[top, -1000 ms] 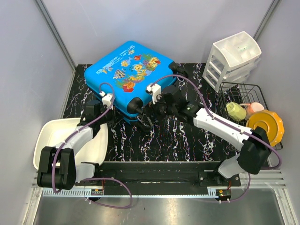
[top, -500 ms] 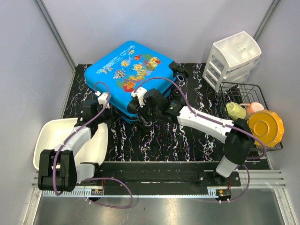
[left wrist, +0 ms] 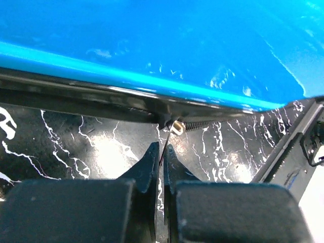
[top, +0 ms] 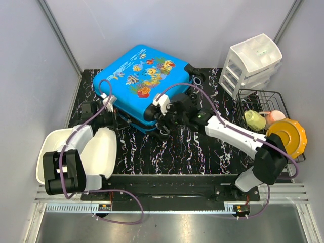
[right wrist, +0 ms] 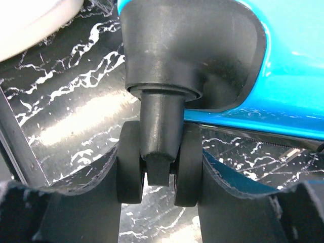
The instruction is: Open, take out, and arrange the luggage
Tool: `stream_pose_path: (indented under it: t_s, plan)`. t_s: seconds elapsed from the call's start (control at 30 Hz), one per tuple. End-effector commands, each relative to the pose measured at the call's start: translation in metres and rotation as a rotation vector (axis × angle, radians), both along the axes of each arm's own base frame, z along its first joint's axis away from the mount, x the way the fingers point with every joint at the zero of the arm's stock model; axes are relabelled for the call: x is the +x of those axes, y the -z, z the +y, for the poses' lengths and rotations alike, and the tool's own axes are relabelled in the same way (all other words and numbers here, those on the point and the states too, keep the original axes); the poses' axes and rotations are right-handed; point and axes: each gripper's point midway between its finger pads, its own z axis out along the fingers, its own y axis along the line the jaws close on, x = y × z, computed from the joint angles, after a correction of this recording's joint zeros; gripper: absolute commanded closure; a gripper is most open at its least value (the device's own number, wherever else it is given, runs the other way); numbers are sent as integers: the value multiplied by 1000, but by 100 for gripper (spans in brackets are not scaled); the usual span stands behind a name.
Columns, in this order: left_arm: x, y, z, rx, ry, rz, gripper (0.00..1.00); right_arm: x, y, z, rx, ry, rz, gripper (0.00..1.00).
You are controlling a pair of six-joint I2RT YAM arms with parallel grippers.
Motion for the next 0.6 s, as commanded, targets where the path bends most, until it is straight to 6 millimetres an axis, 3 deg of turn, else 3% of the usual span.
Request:
stream_pose_path:
  t_s: [0.0,0.1,0.2,0.27,0.33,0.4,0.5,0.57]
  plan:
    - [82,-45,129,344,-377,-295,100,7,-1,-118,-223,159,19,100]
    - [78,-46,123,317,-360,-310,100,6,-5,-114,-179,169,42,100]
    - [65,-41,103,264,-300,-305,100,6,-6,-104,-131,177,80,100]
    - [51,-39,85,242,-248,-303,88,8,-5,-101,-120,190,88,100]
    - [42,-43,70,243,-206,-334,84,11,-4,-98,-111,195,95,100]
    - [32,-35,57,263,-168,-337,79,12,-4,-95,-101,193,98,100]
    - [22,-34,35,250,-128,-348,52,13,-4,-94,-97,196,102,100]
    - [15,-28,21,226,-131,-329,44,13,-4,-94,-96,200,102,100]
